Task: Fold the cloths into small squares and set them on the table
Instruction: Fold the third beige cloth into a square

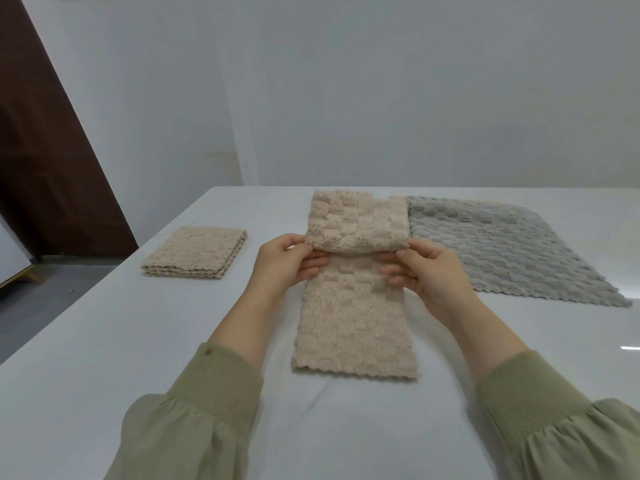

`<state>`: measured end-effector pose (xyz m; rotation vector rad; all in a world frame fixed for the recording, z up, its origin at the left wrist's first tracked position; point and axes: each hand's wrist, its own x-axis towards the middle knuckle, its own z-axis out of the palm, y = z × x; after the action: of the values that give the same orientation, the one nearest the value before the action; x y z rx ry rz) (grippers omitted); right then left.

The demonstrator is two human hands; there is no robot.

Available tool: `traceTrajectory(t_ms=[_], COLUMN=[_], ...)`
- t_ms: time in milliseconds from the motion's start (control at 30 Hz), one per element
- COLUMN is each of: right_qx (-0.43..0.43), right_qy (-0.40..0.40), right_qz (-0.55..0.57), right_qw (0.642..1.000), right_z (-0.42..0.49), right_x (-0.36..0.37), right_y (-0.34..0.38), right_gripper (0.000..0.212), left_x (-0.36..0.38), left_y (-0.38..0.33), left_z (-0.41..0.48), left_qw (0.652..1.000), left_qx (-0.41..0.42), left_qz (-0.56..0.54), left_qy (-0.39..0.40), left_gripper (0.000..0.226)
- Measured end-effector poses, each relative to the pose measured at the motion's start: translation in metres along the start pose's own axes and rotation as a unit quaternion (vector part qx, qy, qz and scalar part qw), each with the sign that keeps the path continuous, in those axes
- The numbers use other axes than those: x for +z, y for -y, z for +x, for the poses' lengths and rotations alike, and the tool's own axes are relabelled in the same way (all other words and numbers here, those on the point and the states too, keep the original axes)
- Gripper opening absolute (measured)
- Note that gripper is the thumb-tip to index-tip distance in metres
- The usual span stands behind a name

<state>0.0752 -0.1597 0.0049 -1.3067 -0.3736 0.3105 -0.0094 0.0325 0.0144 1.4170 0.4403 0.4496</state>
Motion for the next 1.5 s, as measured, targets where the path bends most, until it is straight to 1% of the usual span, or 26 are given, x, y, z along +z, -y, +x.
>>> traceTrajectory(t_ms=[67,100,167,233,267,300,367,400,500,633,733,833,933,1033,1133,1233,1300,1500], right_qx=[-0.008,0.001,0.042,0.084,0.096,0.103,0.112,0.114,0.115,0.128,0.148,0.157,0.147,0.130,0.103,0.057,0.030,0.001], right_qy=[0.014,0.015,0.006,0.003,0.002,0.003,0.007,0.008,0.003,-0.015,-0.023,-0.013,-0.001,-0.018,-0.027,-0.033,-0.035,-0.031], right_qz=[0.062,0.078,0.089,0.066,0.053,0.052,0.077,0.078,0.044,0.026,-0.024,-0.035,-0.044,-0.092,-0.183,-0.287,-0.329,-0.356], right_qw=[0.998,0.997,0.995,0.994,0.994,0.993,0.991,0.990,0.992,0.991,0.988,0.987,0.988,0.987,0.977,0.956,0.943,0.934], right_z=[0.001,0.002,0.003,0.002,0.001,0.000,-0.003,-0.005,-0.009,-0.013,-0.017,-0.024,-0.030,-0.031,-0.032,-0.032,-0.033,-0.033], right_x=[0.002,0.004,0.007,0.008,0.007,0.007,0.006,0.006,0.006,0.003,0.001,0.000,-0.002,-0.003,-0.005,-0.004,-0.003,-0.001], right_y=[-0.002,-0.004,-0.011,-0.015,-0.016,-0.014,-0.011,-0.010,-0.007,-0.004,-0.006,-0.004,-0.002,-0.005,-0.011,-0.013,-0.012,-0.012], right_gripper=[0.028,0.028,0.025,0.037,0.043,0.041,0.023,0.019,0.024,0.030,0.032,0.031,0.028,0.025,0.026,0.027,0.028,0.028], left_x=[-0.001,-0.002,-0.003,-0.006,-0.007,-0.008,-0.009,-0.009,-0.009,-0.012,-0.014,-0.016,-0.020,-0.023,-0.023,-0.024,-0.025,-0.029], left_y=[-0.001,0.000,0.006,0.012,0.015,0.016,0.015,0.014,0.010,0.003,-0.002,-0.006,-0.006,-0.002,0.002,0.004,0.004,0.001], left_z=[0.002,0.003,0.006,0.010,0.011,0.009,0.006,0.004,-0.003,-0.010,-0.020,-0.031,-0.036,-0.035,-0.033,-0.031,-0.031,-0.029], left_qw=[0.996,0.991,0.983,0.982,0.984,0.987,0.991,0.992,0.988,0.987,0.981,0.974,0.968,0.958,0.951,0.948,0.944,0.941], left_qx=[-0.028,-0.048,-0.096,-0.129,-0.134,-0.133,-0.125,-0.122,-0.131,-0.134,-0.134,-0.124,-0.110,-0.108,-0.111,-0.106,-0.101,-0.101], left_qz=[-0.083,-0.122,-0.159,-0.135,-0.113,-0.091,-0.043,-0.016,0.043,0.047,0.084,0.112,0.143,0.189,0.220,0.235,0.248,0.257], left_qy=[0.014,0.018,0.015,0.004,0.002,0.003,0.017,0.030,0.062,0.070,0.116,0.155,0.176,0.187,0.186,0.187,0.191,0.198], left_gripper=[0.015,0.017,0.026,0.035,0.034,0.030,0.021,0.021,0.030,0.044,0.054,0.058,0.059,0.064,0.068,0.070,0.071,0.072])
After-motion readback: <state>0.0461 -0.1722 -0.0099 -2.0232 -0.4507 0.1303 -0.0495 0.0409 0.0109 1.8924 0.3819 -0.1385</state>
